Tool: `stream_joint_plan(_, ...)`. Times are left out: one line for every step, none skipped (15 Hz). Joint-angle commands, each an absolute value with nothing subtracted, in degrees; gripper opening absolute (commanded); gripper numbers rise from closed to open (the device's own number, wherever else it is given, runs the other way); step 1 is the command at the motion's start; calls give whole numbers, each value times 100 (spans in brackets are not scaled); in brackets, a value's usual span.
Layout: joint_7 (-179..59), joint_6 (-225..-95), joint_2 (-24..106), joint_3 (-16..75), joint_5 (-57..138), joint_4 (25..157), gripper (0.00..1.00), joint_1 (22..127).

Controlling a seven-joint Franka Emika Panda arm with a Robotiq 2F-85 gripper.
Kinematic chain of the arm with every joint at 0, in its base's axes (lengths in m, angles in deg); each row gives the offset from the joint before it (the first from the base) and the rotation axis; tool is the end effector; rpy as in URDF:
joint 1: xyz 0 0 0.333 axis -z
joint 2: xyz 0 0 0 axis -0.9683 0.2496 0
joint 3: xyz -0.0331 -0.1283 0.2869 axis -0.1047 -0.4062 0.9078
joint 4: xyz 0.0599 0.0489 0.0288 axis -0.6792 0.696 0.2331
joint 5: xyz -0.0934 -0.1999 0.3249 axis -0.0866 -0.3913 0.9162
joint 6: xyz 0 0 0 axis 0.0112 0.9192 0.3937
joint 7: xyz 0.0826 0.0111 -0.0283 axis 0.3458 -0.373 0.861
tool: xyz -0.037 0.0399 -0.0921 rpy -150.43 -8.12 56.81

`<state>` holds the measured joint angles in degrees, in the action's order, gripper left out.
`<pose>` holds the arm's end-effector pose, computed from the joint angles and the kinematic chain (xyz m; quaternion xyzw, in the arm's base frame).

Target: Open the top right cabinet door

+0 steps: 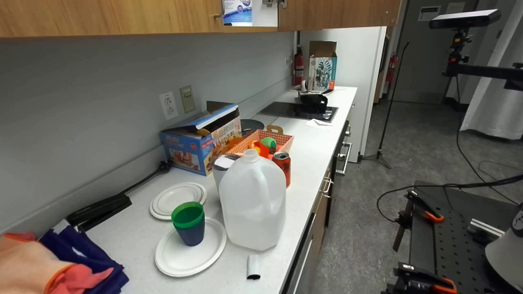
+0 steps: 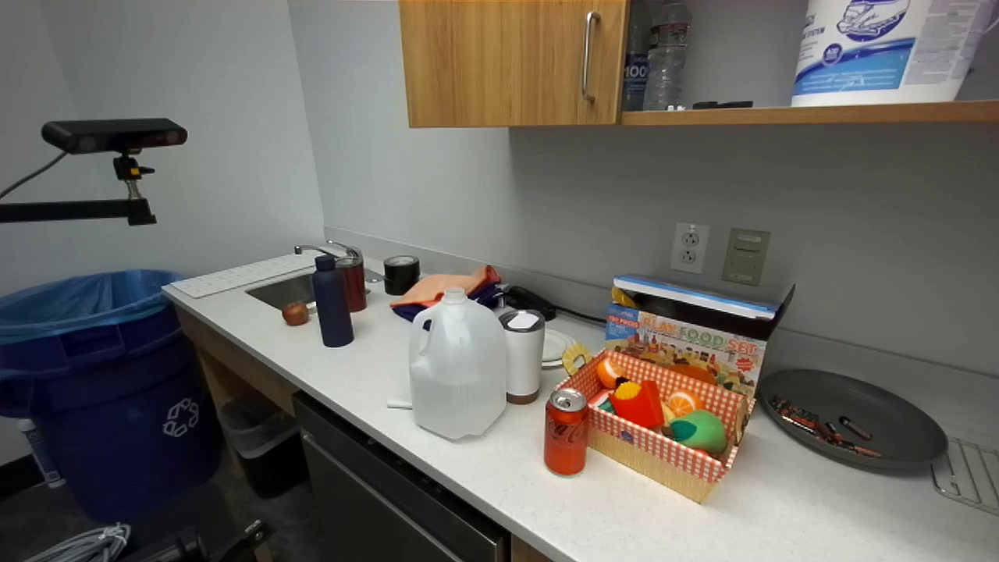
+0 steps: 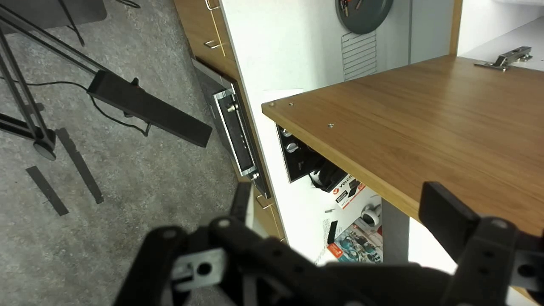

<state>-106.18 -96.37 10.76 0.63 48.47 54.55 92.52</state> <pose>0.1764 -0.3111 0.9334 -0.6264 0.7367 -0.2331 0.1032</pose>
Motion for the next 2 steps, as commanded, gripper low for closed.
stream_joint_plan(-10618,-9637,1076,63,4847,5455,100,9252)
stream_joint_plan(-10618,-9637,1076,63,4847,5455,100,9252)
